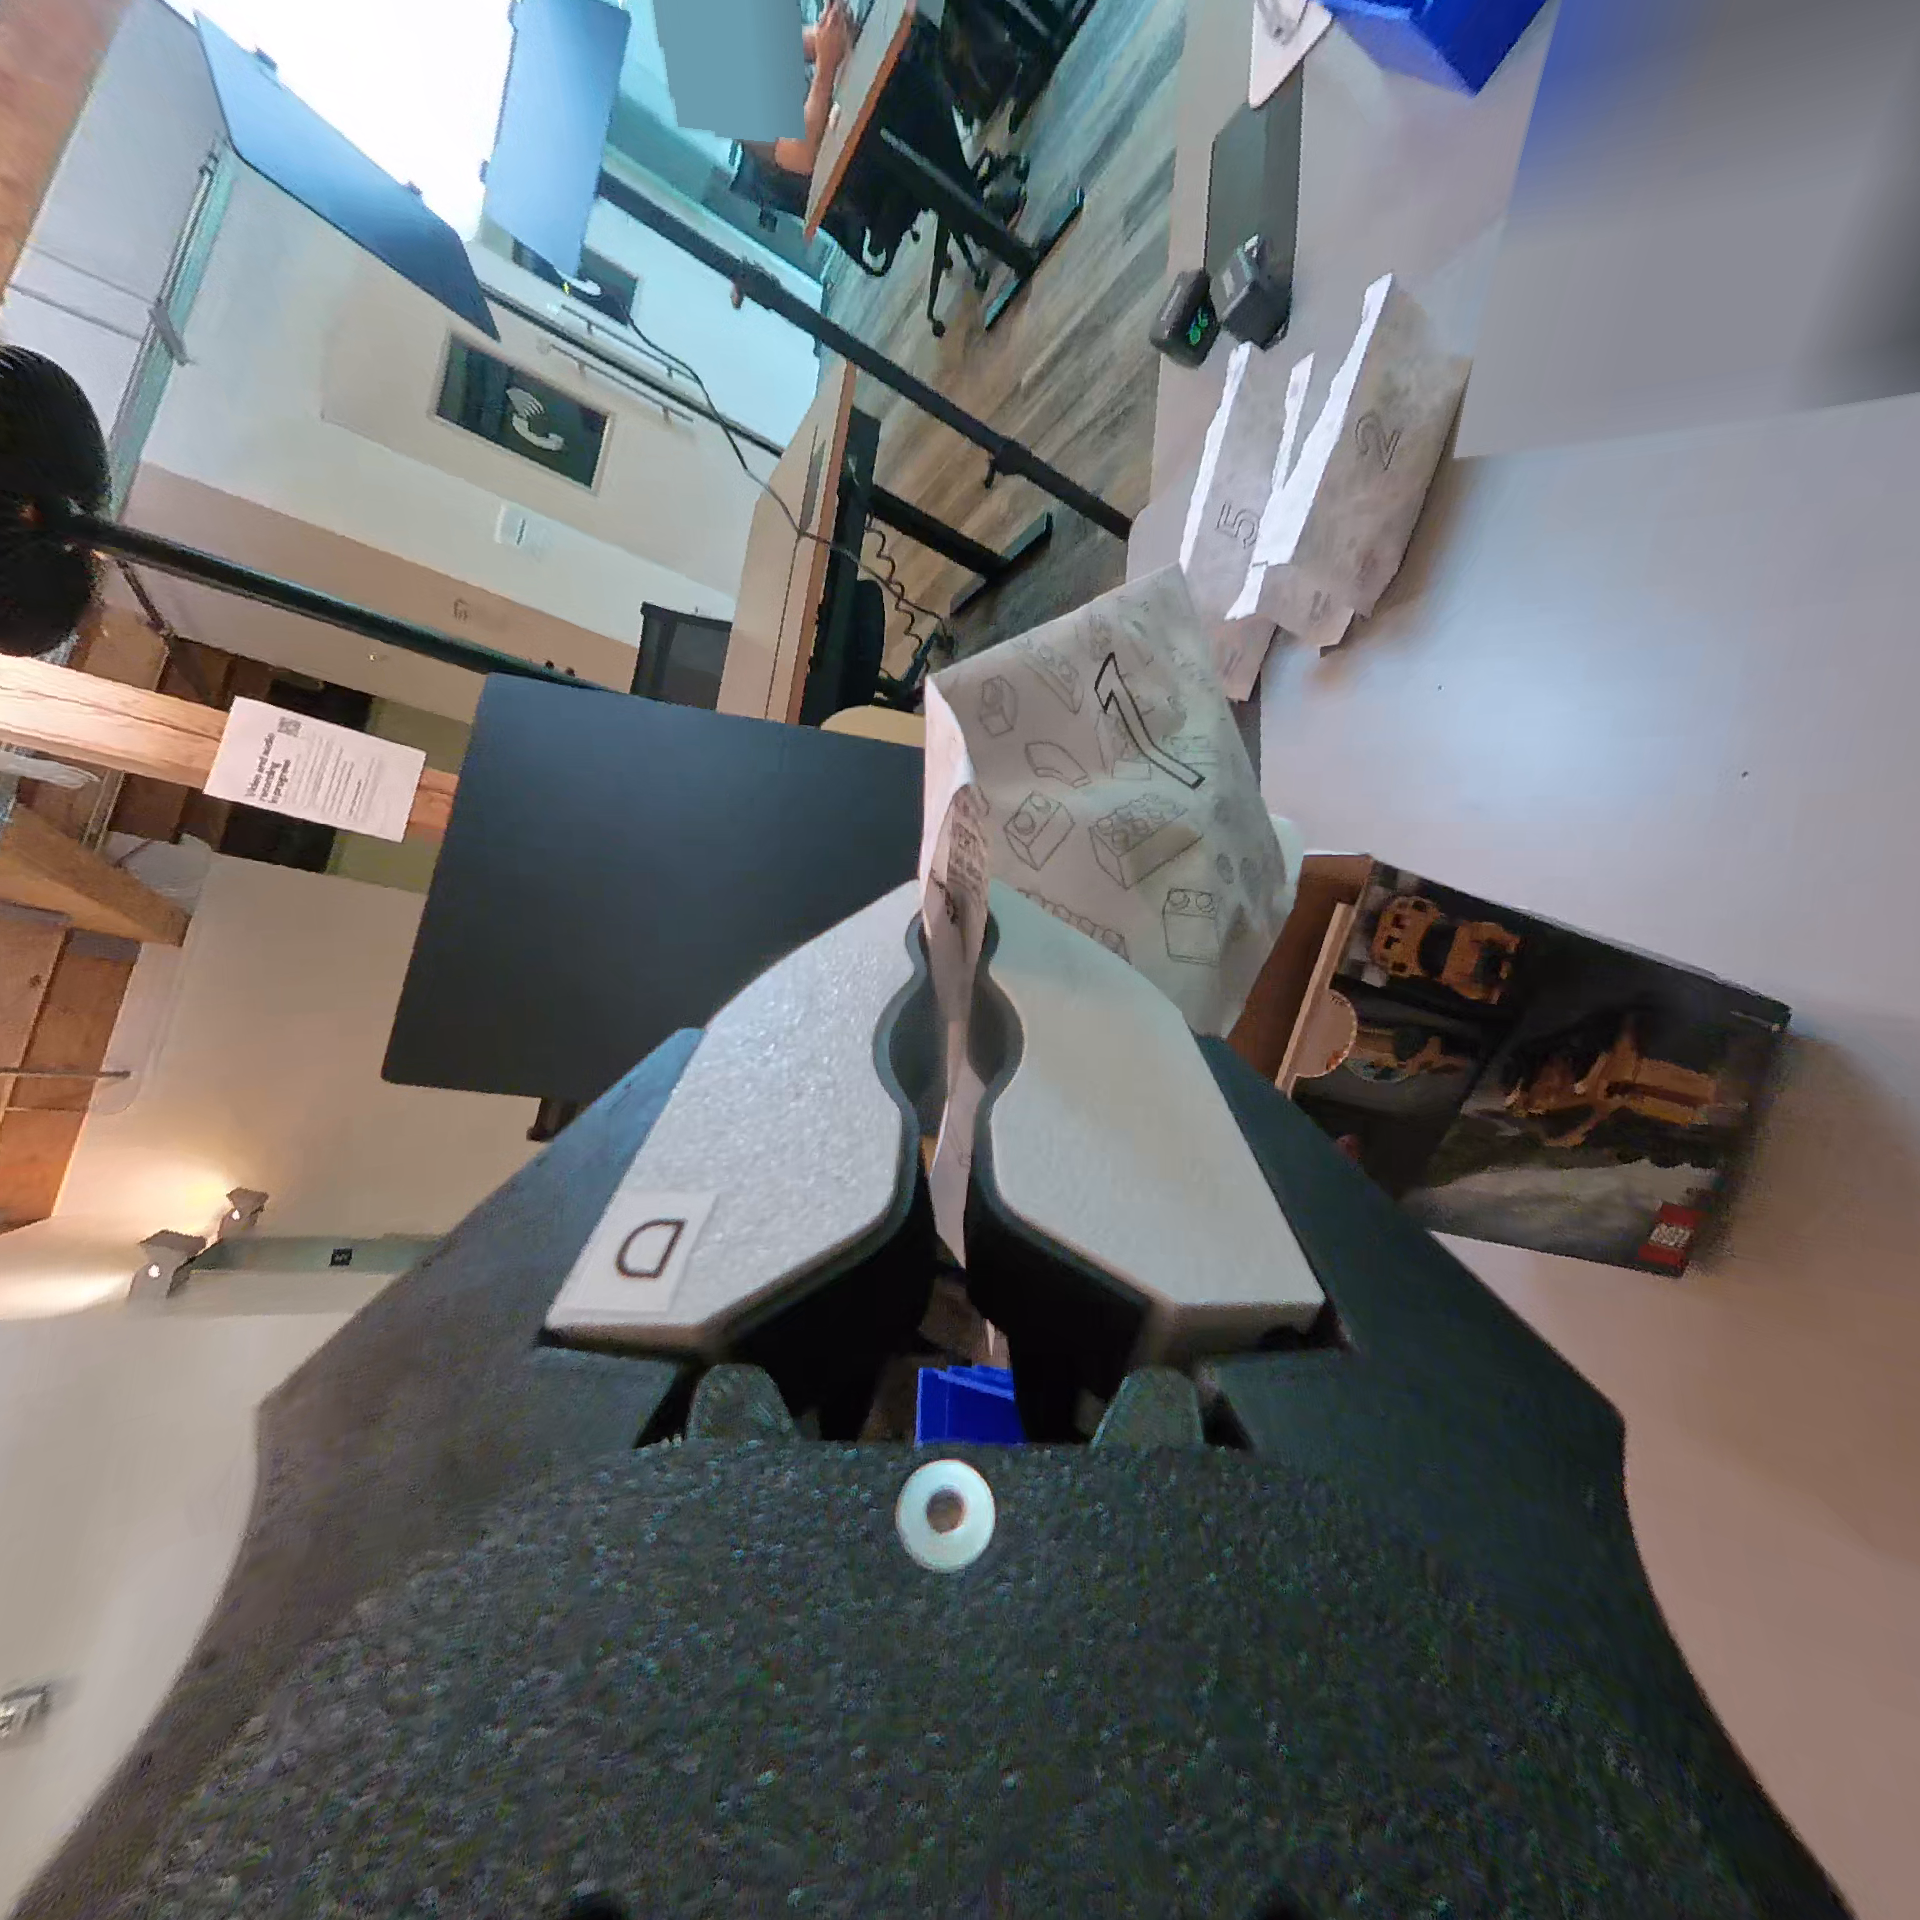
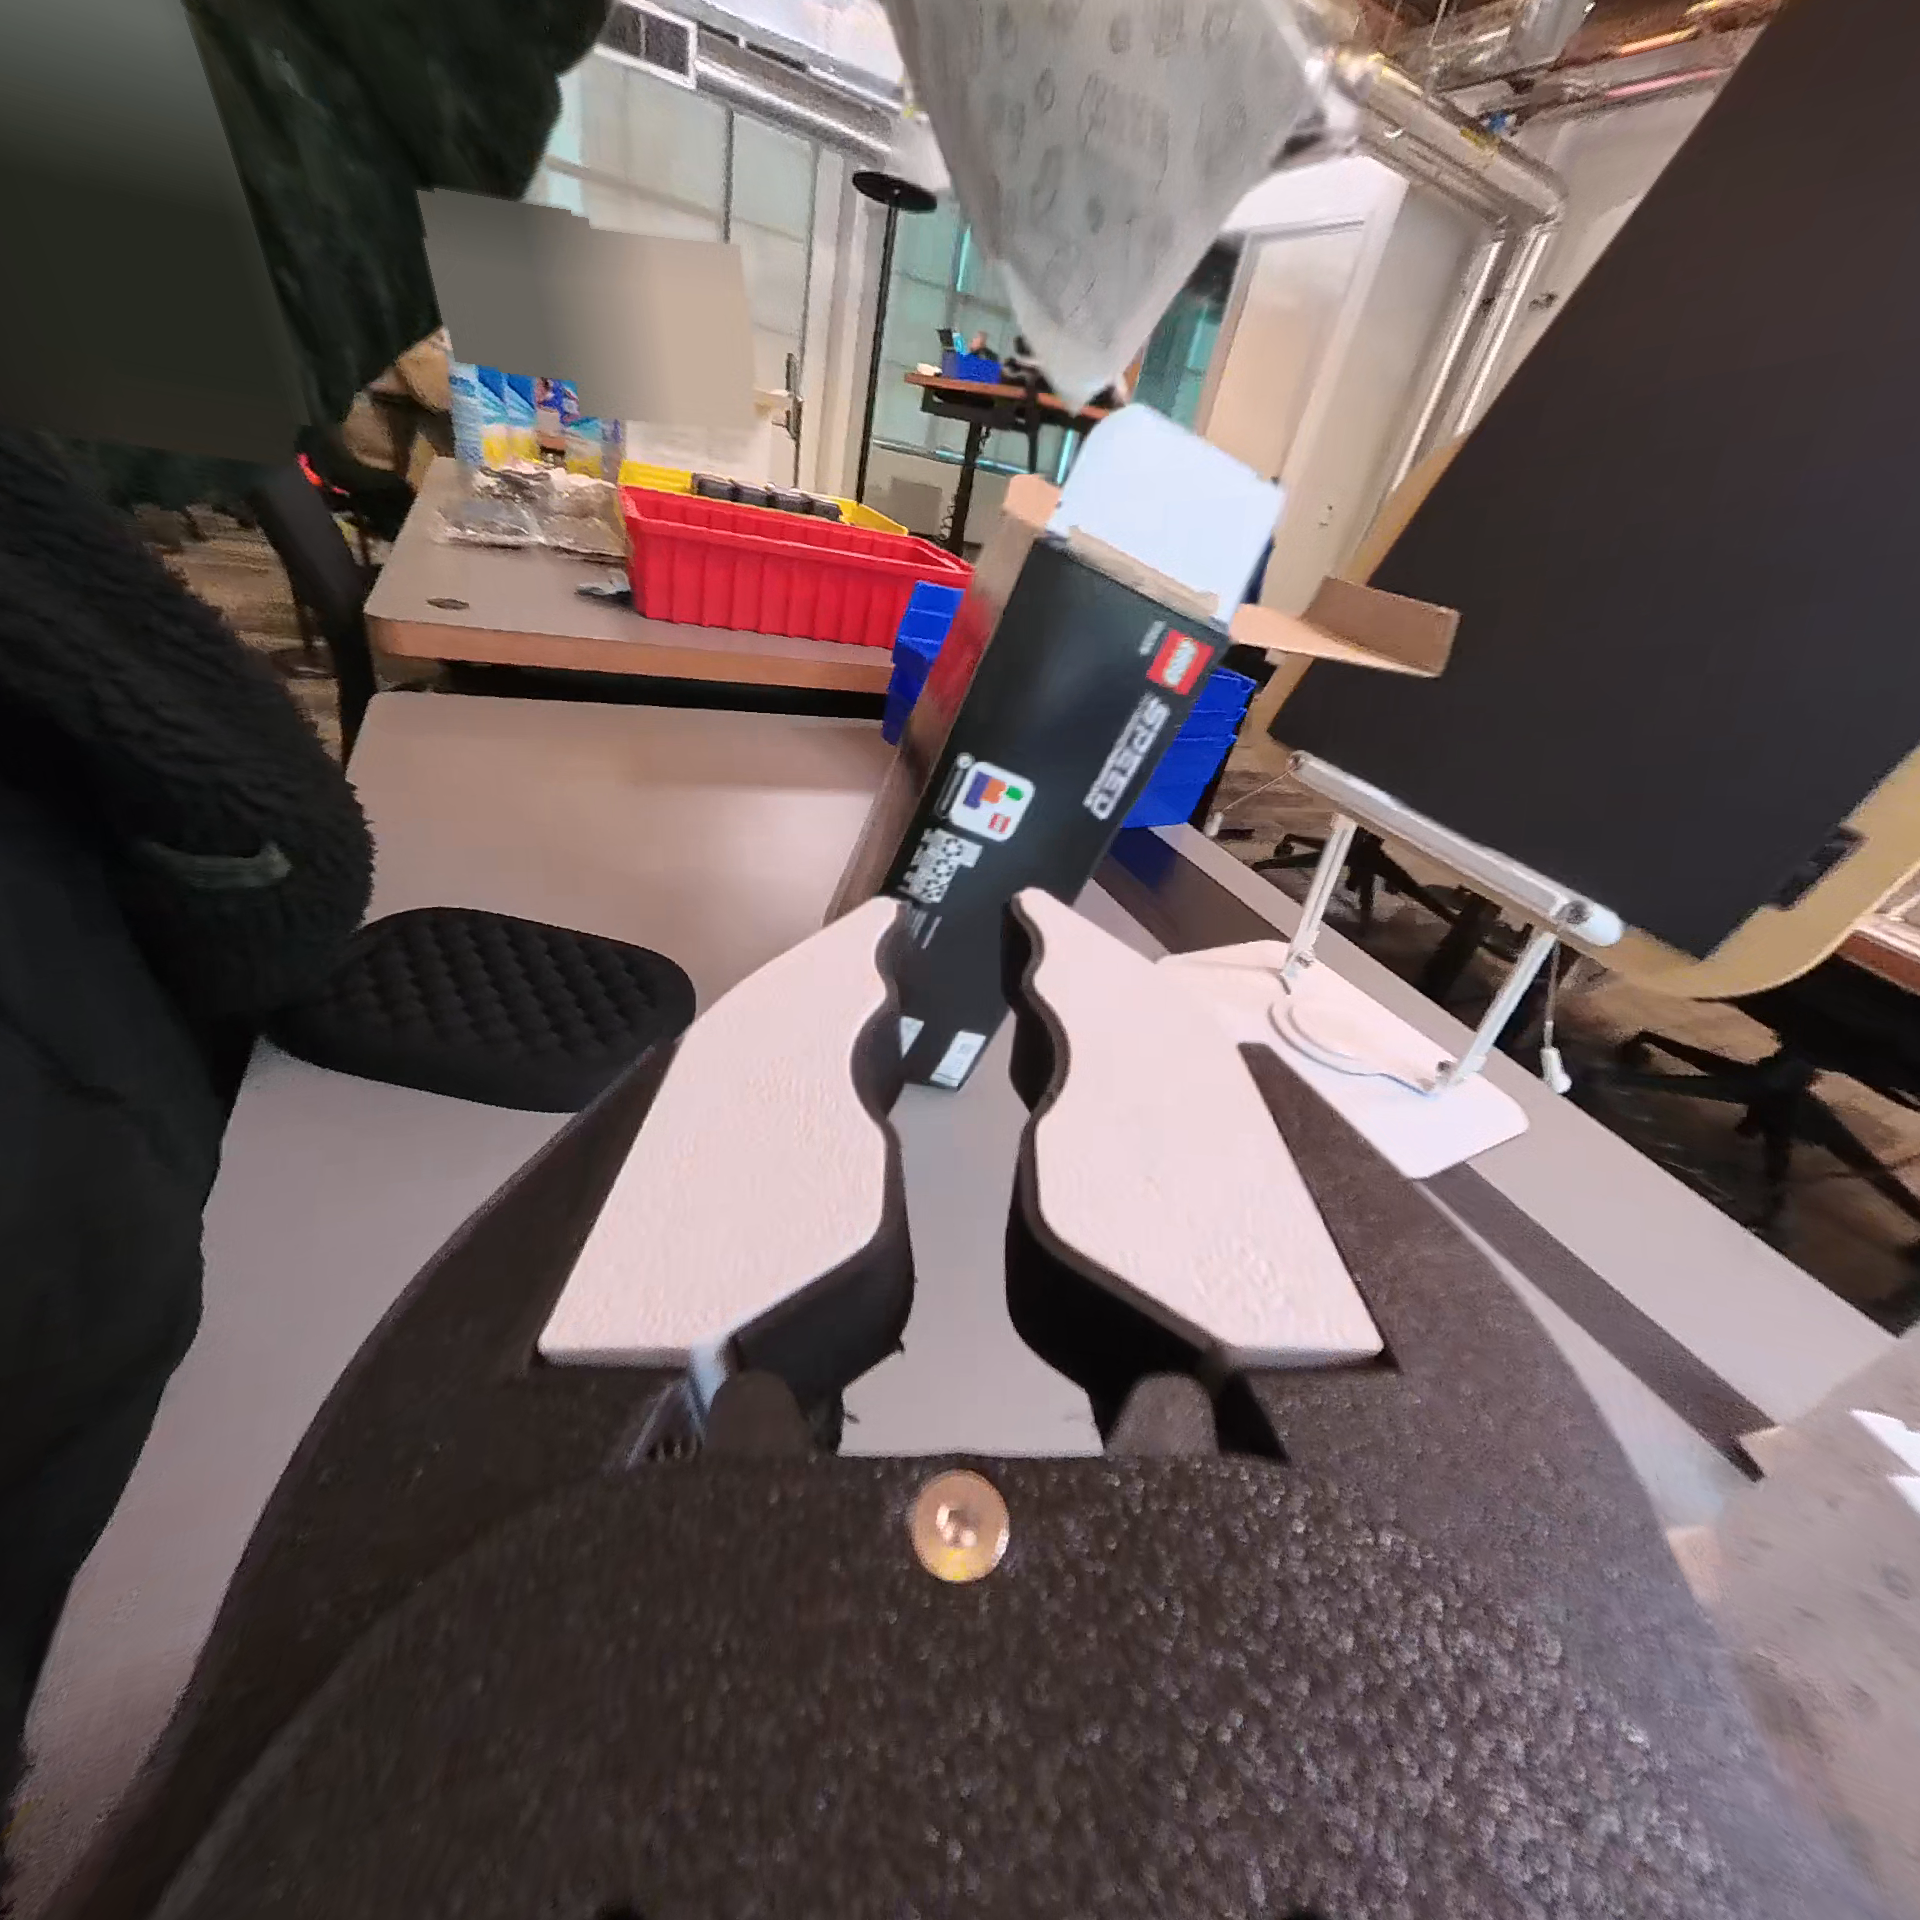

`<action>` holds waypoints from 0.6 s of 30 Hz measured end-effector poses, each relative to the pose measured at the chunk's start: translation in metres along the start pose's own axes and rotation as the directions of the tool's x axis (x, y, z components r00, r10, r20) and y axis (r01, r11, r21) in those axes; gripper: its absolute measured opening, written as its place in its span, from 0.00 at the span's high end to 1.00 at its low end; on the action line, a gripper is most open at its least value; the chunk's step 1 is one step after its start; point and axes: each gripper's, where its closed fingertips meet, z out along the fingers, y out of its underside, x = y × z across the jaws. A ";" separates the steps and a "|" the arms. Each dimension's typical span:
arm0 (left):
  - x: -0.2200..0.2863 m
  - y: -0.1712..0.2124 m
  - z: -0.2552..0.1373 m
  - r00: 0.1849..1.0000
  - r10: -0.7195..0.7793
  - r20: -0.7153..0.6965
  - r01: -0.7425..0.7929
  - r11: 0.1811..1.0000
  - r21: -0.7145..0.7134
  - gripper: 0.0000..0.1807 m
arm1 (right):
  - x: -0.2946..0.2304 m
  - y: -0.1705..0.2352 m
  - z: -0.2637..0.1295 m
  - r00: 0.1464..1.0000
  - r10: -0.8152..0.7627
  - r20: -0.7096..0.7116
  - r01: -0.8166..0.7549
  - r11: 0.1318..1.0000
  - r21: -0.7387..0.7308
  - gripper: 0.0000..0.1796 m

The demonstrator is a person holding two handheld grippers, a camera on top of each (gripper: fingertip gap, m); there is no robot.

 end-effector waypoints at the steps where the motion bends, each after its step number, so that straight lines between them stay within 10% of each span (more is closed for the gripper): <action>1: -0.003 -0.001 -0.003 1.000 -0.002 0.011 0.002 1.000 0.013 1.00 | 0.000 0.004 0.003 1.000 0.007 0.010 -0.007 1.000 -0.003 0.92; 18: 0.012 0.070 0.001 0.984 -0.140 0.108 0.149 0.985 -0.081 1.00 | 0.064 0.027 0.140 0.999 0.022 -0.036 -0.028 0.980 -0.195 0.65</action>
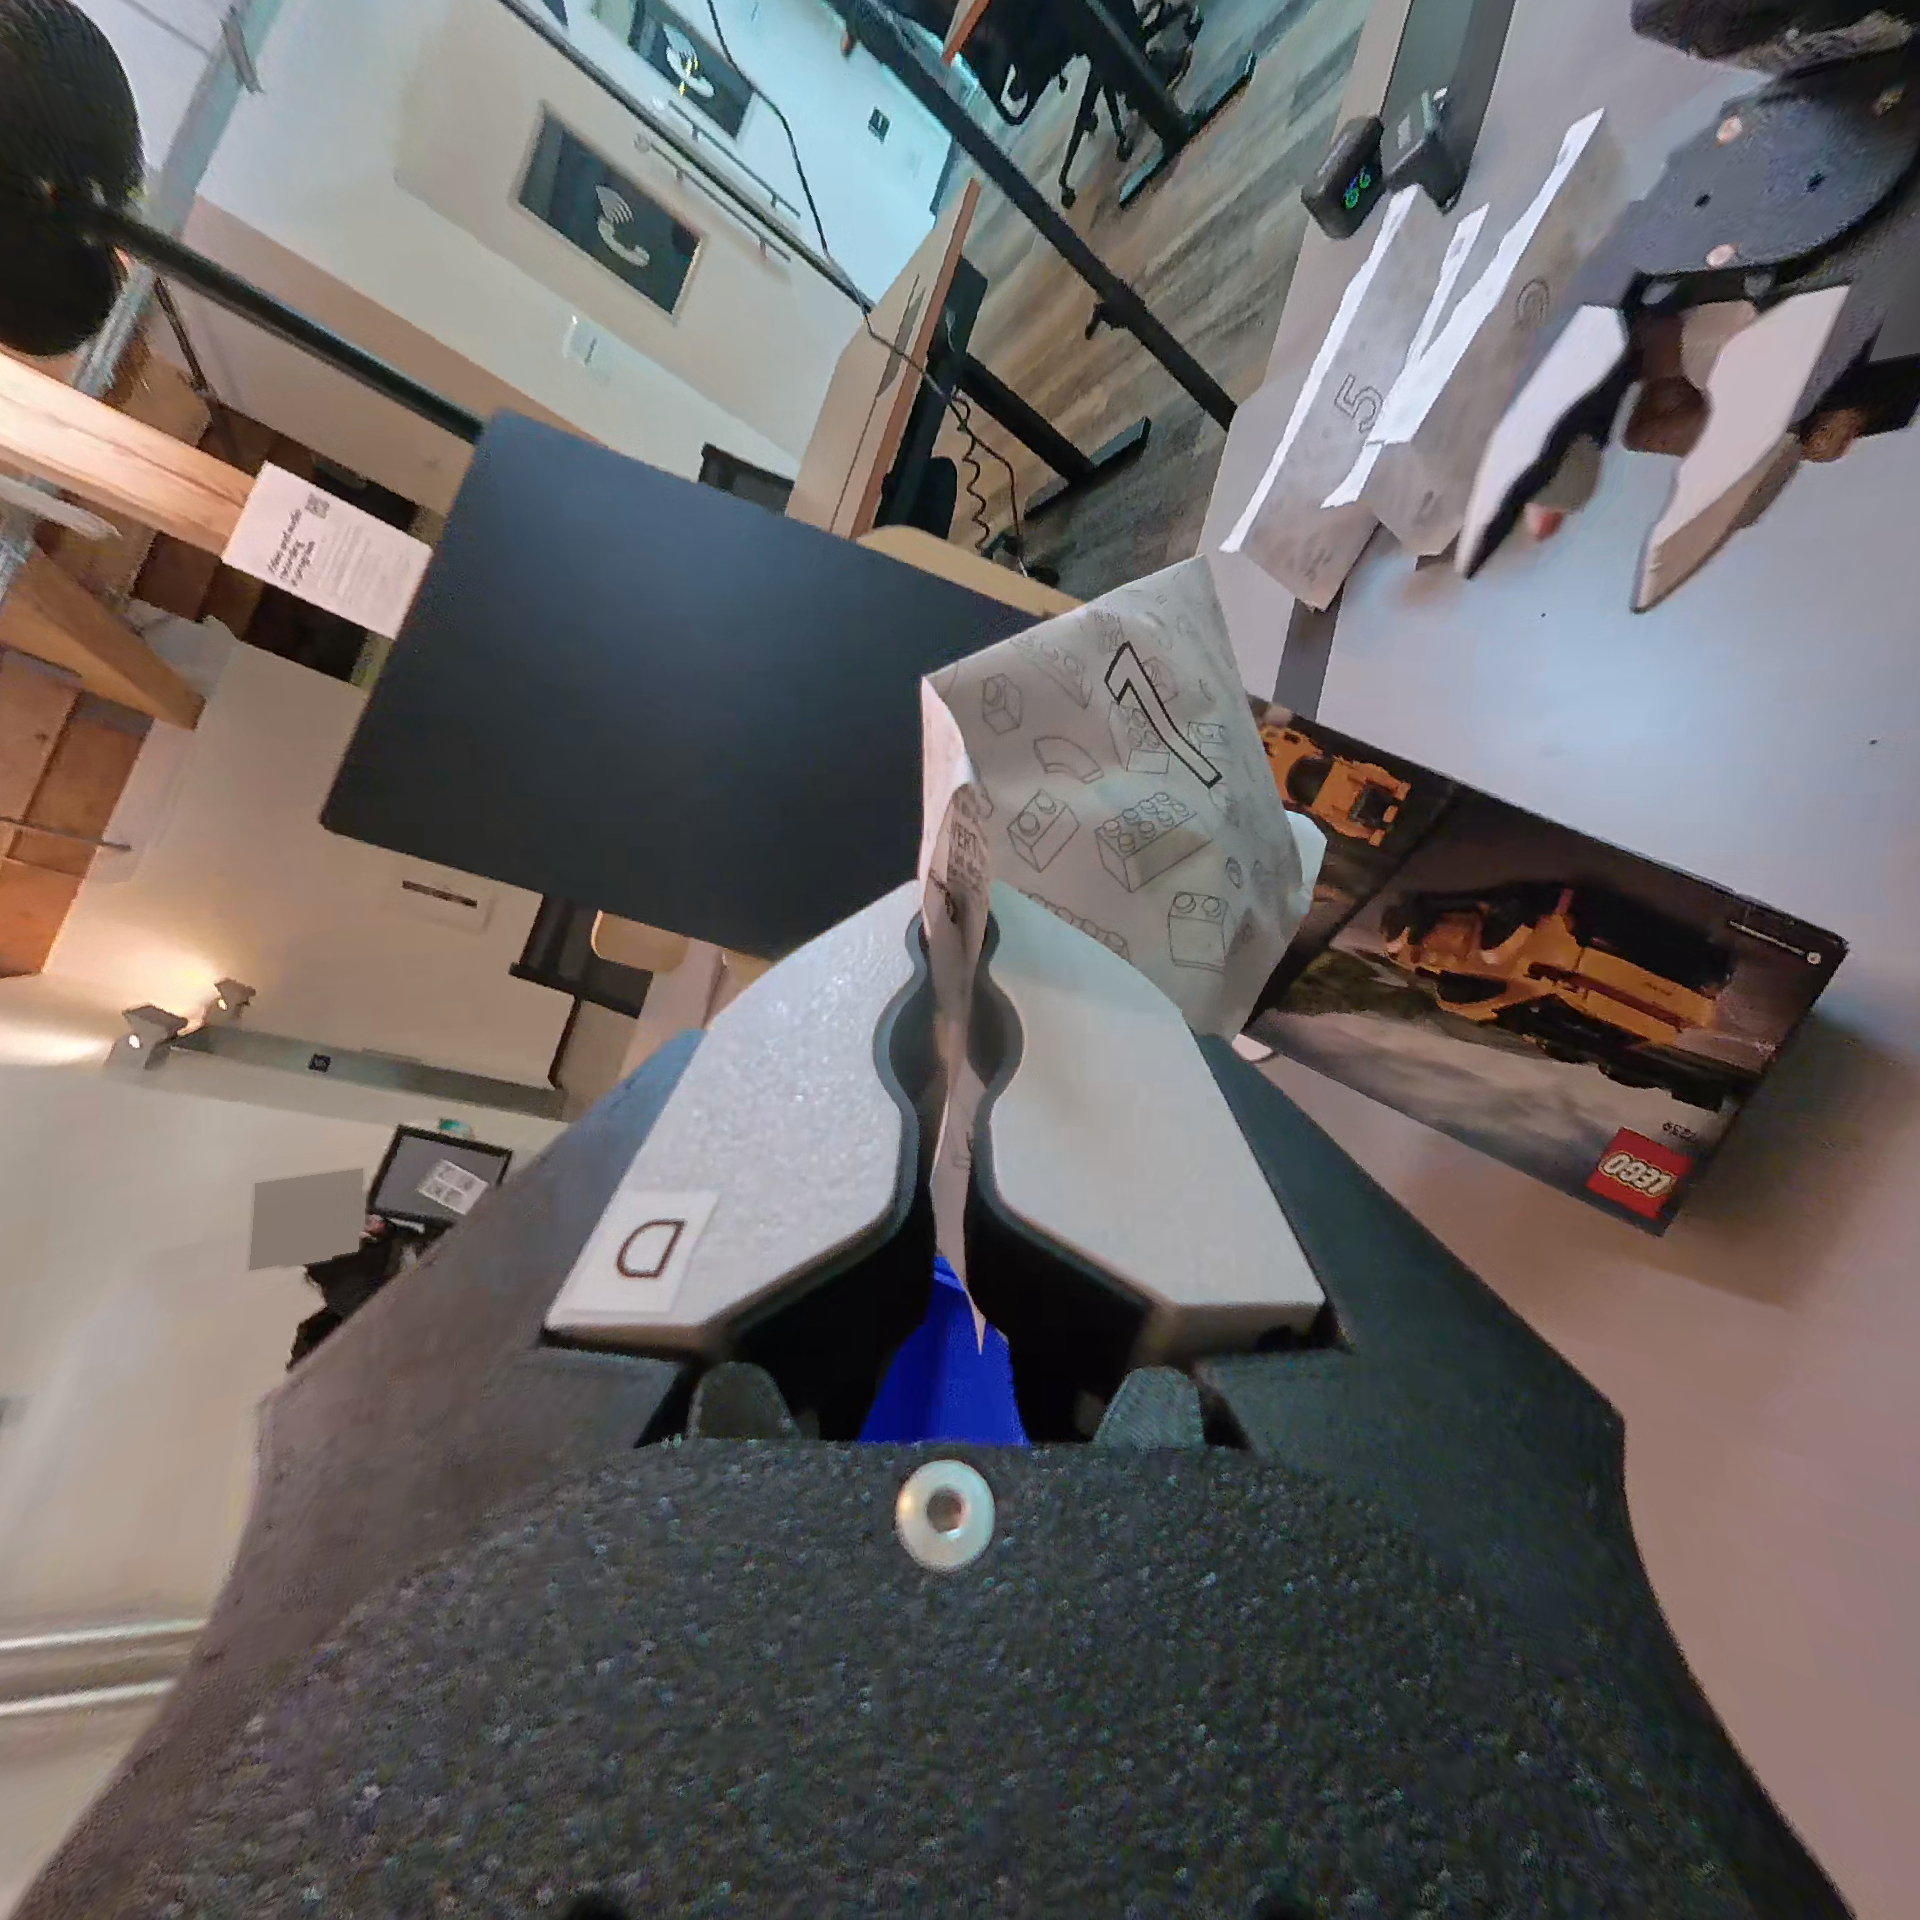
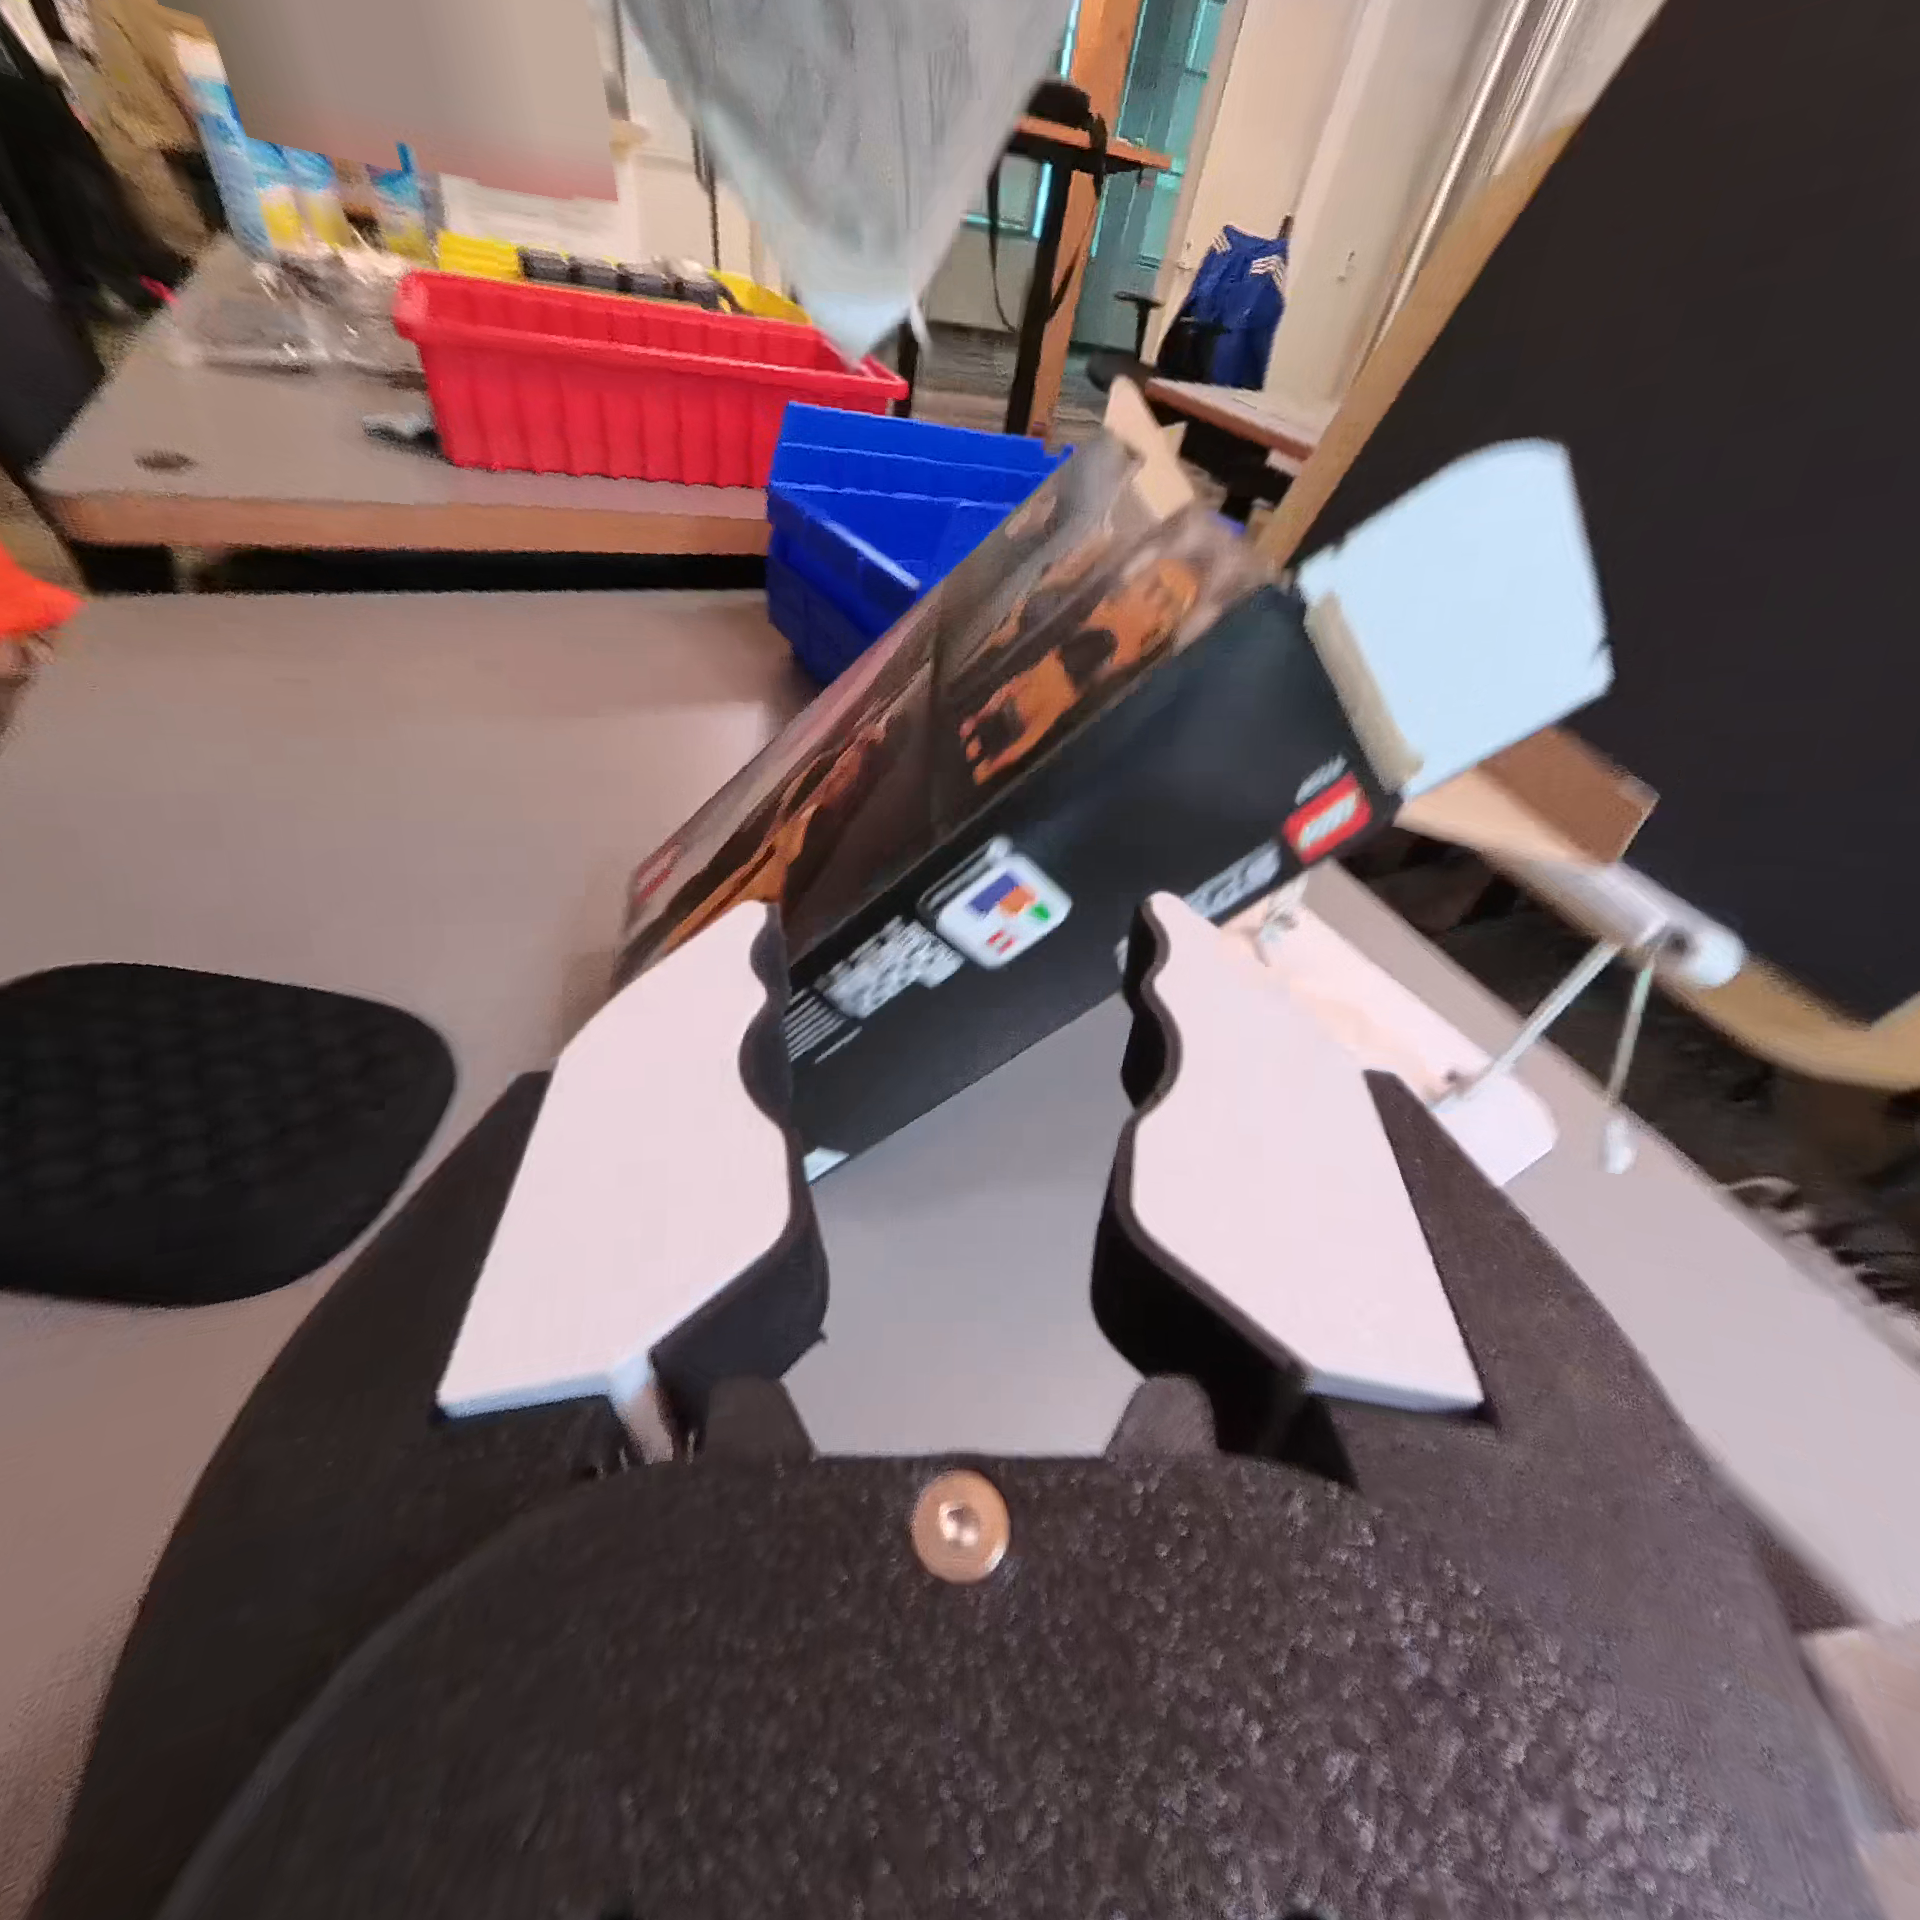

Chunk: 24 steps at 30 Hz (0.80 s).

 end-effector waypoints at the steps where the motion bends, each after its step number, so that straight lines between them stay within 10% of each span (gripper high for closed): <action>1: 0.002 0.005 0.001 1.000 -0.008 0.001 0.008 1.000 -0.010 1.00 | 0.004 -0.012 0.009 0.999 -0.048 -0.006 0.048 0.999 -0.016 0.65; 8: 0.002 0.034 -0.014 0.996 -0.072 0.053 0.073 0.997 -0.036 1.00 | 0.033 -0.059 0.081 0.936 -0.267 0.228 0.336 0.870 -0.362 0.64; 14: 0.005 0.060 -0.035 0.987 -0.136 0.091 0.139 0.990 -0.027 1.00 | 0.053 0.007 0.095 0.913 -0.068 0.403 0.380 0.505 -0.775 0.72; 24: 0.035 0.098 -0.040 0.971 -0.232 0.051 0.233 0.972 -0.009 1.00 | 0.020 0.072 0.064 0.879 0.198 0.433 0.262 0.559 -0.787 0.77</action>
